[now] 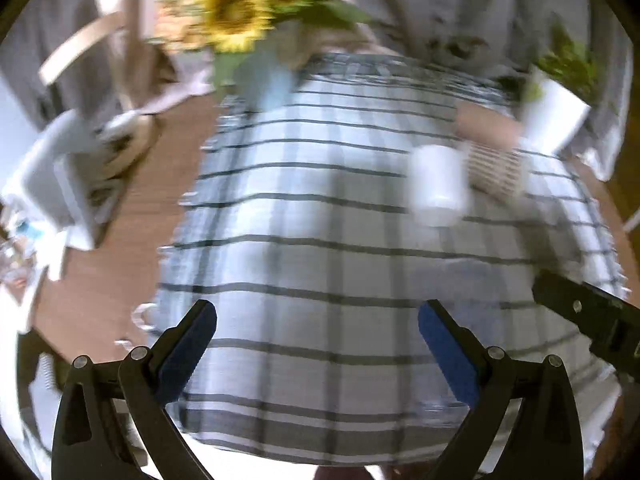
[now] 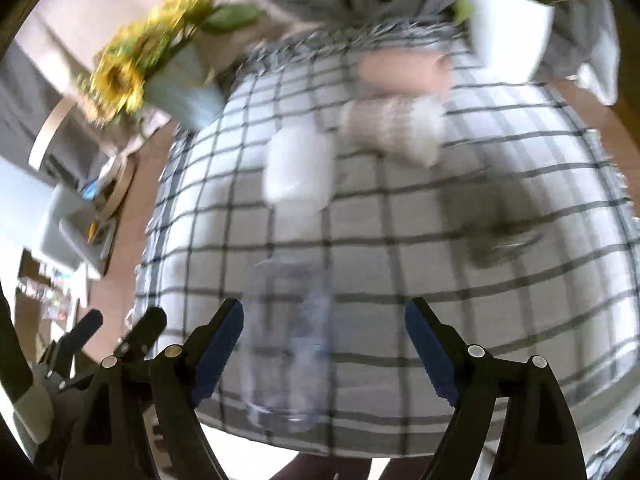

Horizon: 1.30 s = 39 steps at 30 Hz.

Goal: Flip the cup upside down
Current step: 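Rotate the right tool to turn the clear cup rim-down, then lower the clear cup rim-down onto the cloth with the right gripper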

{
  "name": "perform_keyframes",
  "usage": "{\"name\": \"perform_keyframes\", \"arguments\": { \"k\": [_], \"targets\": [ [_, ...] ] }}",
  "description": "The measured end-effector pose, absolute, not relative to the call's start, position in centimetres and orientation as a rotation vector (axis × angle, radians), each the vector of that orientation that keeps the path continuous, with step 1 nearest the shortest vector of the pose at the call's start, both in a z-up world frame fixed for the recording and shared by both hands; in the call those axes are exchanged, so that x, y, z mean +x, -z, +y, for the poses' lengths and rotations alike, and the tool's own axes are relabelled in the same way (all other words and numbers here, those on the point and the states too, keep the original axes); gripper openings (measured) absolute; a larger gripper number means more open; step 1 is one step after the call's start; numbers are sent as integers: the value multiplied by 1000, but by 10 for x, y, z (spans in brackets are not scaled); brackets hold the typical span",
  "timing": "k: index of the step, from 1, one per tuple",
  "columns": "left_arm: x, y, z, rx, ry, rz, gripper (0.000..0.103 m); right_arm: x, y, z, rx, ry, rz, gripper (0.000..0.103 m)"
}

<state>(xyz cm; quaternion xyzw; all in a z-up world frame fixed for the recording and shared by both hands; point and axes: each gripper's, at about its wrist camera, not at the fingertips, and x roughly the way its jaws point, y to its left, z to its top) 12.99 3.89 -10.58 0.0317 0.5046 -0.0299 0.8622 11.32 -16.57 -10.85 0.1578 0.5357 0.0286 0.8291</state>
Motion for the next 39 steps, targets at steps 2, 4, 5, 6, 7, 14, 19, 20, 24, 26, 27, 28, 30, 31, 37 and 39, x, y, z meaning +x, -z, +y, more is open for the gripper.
{"name": "perform_keyframes", "arguments": {
  "k": [2, 4, 5, 6, 7, 14, 19, 20, 24, 26, 27, 28, 30, 31, 37, 39],
  "targets": [
    [133, 106, 24, 61, 98, 1078, 103, 109, 104, -179, 353, -25, 1121, 83],
    [135, 106, 7, 91, 117, 1079, 103, 105, 101, -196, 366, 10, 1116, 83],
    [137, 108, -2, 108, 129, 1087, 103, 103, 101, -204, 374, 25, 1112, 83],
    [140, 110, -9, 120, 139, 1100, 103, 104, 102, -209, 379, 40, 1111, 83],
    [142, 112, -15, 129, 153, 1115, 103, 103, 103, -214, 385, 50, 1113, 83],
    [160, 141, -46, 166, 183, 1219, 101, 99, 112, -247, 429, 85, 1122, 83],
    [171, 158, -56, 157, 176, 1279, 92, 102, 120, -255, 441, 86, 1135, 83],
    [173, 160, -58, 160, 173, 1289, 90, 102, 121, -257, 447, 86, 1137, 83],
    [176, 168, -62, 150, 166, 1318, 72, 104, 125, -262, 446, 80, 1143, 83],
    [178, 168, -60, 128, 160, 1323, 71, 104, 125, -262, 446, 81, 1145, 83],
    [179, 168, -59, 113, 155, 1325, 71, 105, 125, -263, 446, 77, 1146, 83],
    [179, 167, -58, 98, 154, 1325, 71, 106, 125, -263, 446, 72, 1146, 83],
    [180, 162, -56, 70, 149, 1317, 71, 107, 124, -263, 445, 69, 1144, 83],
    [181, 159, -54, 60, 145, 1307, 71, 108, 124, -263, 446, 65, 1144, 83],
    [185, 136, -51, 41, 124, 1208, 71, 112, 116, -261, 446, 39, 1126, 83],
    [183, 131, -50, 28, 122, 1183, 71, 113, 114, -261, 447, 33, 1120, 83]
  ]
}}
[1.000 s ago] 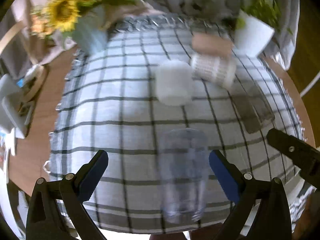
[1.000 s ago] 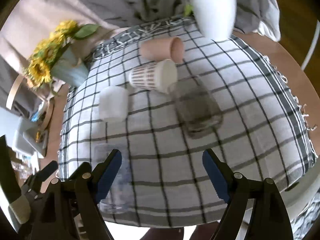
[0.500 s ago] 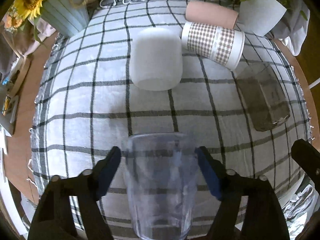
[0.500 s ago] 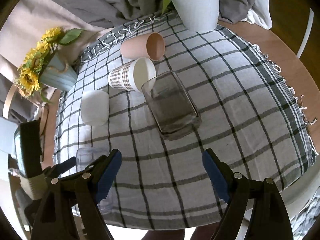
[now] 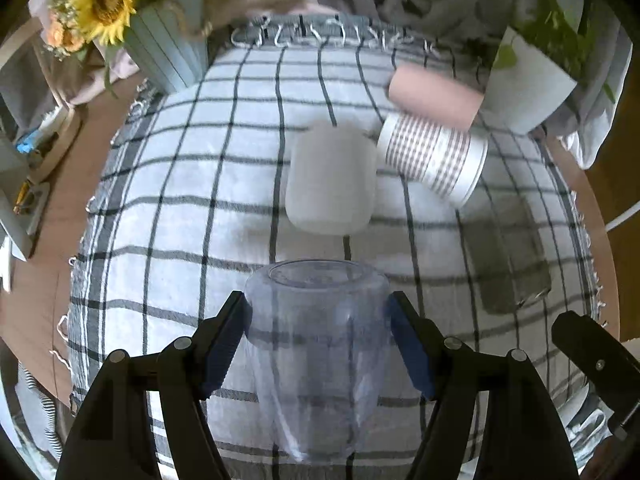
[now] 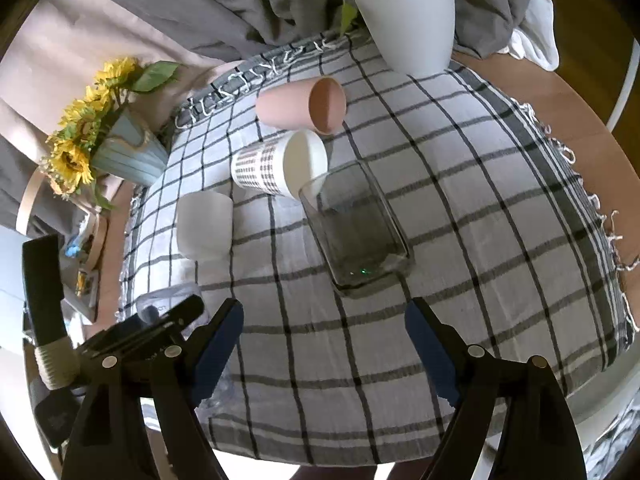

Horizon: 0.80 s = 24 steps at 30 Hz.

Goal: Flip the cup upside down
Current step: 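Lower the clear cup rim-down onto the cloth with the right gripper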

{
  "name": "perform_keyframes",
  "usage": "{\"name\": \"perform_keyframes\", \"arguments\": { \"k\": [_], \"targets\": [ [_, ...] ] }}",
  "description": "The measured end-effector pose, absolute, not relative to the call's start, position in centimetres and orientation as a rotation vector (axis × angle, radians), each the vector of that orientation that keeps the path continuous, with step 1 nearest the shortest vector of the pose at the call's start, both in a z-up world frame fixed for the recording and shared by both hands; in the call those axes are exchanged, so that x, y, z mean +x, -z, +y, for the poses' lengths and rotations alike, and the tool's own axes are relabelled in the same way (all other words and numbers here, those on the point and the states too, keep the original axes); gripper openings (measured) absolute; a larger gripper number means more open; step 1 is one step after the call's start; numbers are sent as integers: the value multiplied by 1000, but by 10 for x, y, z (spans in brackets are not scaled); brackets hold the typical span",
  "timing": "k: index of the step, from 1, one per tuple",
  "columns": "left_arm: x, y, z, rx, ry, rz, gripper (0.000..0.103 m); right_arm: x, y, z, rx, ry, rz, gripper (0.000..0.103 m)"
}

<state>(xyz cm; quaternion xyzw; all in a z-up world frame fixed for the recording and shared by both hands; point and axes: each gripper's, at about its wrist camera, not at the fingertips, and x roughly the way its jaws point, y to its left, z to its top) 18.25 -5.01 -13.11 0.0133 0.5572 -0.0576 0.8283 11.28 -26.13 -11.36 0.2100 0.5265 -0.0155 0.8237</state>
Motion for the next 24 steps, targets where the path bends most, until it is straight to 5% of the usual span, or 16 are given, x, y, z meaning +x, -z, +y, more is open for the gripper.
{"name": "perform_keyframes", "arguments": {
  "k": [24],
  "targets": [
    [89, 107, -34, -34, 74, 1025, 71, 101, 104, -250, 322, -55, 1097, 83]
  ]
}}
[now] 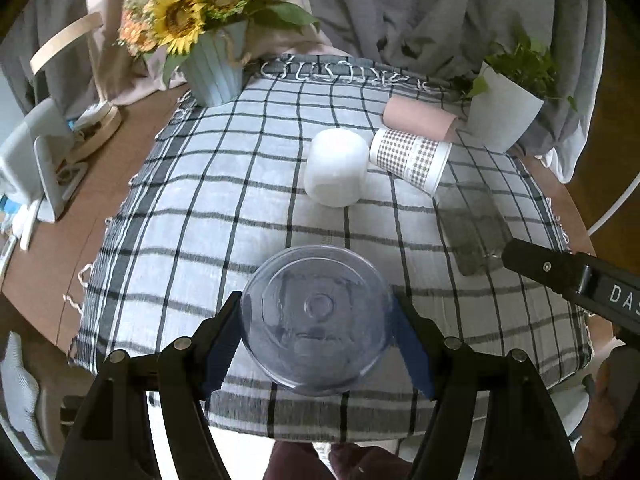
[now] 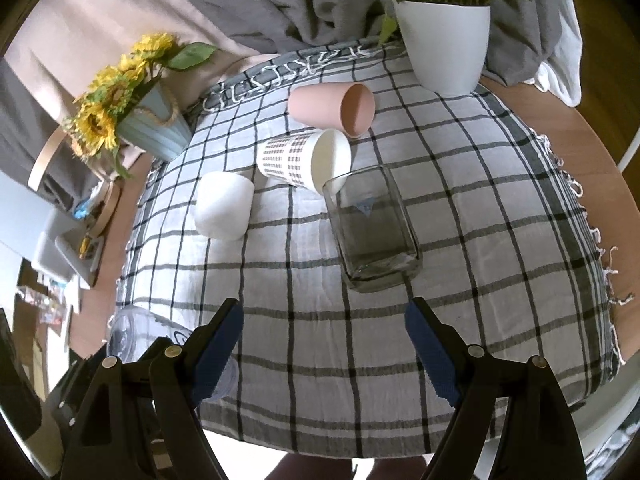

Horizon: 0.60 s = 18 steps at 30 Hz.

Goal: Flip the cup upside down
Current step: 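Lower the clear cup rim-down onto the cloth with the right gripper, then open the right gripper and pull it back from the cup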

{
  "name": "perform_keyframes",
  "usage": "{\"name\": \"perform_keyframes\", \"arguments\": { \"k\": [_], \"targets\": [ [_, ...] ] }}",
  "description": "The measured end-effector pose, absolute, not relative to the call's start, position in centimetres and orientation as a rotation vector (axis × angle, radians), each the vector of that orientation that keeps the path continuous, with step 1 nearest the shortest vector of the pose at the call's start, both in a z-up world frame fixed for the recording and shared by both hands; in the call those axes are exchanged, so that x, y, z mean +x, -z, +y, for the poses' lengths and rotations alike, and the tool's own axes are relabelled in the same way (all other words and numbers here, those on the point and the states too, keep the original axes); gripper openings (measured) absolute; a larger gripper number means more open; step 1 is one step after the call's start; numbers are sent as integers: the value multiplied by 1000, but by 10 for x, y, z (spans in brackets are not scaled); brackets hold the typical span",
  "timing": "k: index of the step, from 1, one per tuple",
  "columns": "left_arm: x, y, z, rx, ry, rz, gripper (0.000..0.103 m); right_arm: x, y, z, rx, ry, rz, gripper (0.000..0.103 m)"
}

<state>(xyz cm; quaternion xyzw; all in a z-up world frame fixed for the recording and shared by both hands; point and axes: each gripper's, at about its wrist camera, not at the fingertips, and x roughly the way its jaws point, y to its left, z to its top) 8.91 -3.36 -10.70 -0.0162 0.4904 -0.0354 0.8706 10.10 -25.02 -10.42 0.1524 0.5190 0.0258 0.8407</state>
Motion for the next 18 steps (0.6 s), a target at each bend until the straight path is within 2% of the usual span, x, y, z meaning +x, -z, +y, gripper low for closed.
{"name": "perform_keyframes", "arguments": {
  "k": [6, 8, 16, 18],
  "targets": [
    [81, 109, -34, -53, 69, 1026, 72, 97, 102, -247, 303, -76, 1091, 83],
    [81, 110, -34, -50, 61, 1025, 77, 96, 102, -247, 301, -79, 1090, 83],
    [78, 110, -32, -66, 51, 1015, 83, 92, 100, -247, 296, -90, 1085, 83],
    [77, 109, -33, -60, 50, 1003, 88, 91, 100, -246, 298, -94, 1084, 83]
  ]
}}
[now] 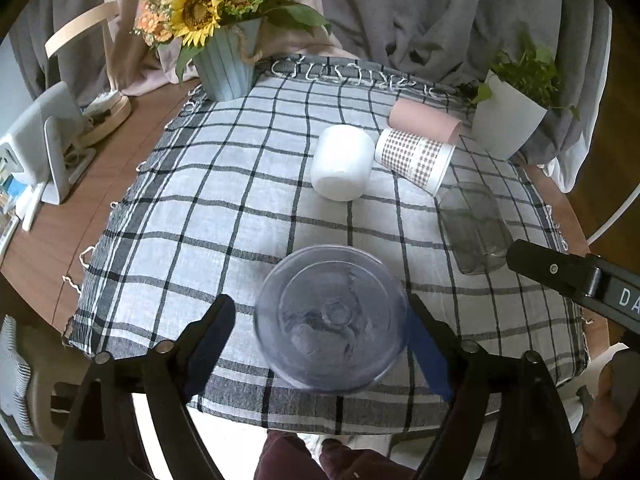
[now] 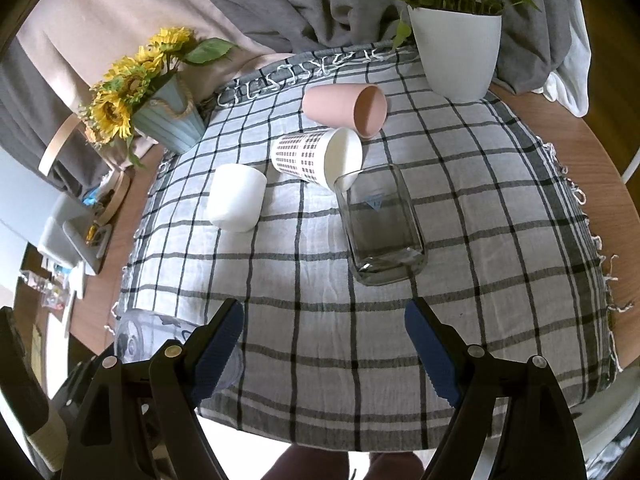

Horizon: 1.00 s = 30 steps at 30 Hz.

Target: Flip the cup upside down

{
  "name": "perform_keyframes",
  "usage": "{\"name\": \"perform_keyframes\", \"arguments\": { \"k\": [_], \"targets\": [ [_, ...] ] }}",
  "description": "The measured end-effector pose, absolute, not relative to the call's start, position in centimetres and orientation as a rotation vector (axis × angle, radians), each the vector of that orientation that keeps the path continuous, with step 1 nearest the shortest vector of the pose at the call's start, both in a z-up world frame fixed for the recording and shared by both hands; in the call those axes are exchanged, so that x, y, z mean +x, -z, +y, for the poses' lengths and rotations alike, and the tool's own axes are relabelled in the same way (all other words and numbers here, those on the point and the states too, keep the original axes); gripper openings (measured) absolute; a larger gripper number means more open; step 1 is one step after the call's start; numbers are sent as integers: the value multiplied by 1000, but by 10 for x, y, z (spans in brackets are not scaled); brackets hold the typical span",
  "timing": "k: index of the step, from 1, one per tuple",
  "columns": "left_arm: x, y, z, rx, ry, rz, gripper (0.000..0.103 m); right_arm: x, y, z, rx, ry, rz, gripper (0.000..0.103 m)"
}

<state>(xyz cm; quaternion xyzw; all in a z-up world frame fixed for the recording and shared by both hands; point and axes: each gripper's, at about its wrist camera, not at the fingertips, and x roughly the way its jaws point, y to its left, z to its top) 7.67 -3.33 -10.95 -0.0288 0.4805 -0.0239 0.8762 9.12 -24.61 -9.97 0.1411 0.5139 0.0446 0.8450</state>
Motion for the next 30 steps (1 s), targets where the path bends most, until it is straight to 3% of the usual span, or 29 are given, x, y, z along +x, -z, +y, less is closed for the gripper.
{"name": "perform_keyframes", "arguments": {
  "k": [8, 13, 30],
  "targets": [
    [70, 99, -32, -81, 58, 969, 90, 87, 96, -249, 305, -80, 1077, 83],
    [49, 75, -26, -93, 78, 899, 103, 73, 80, -252, 304, -52, 1031, 90],
    [-50, 14, 37, -11, 54, 725, 103, -40, 4, -199, 235, 88, 796, 93]
  ]
}}
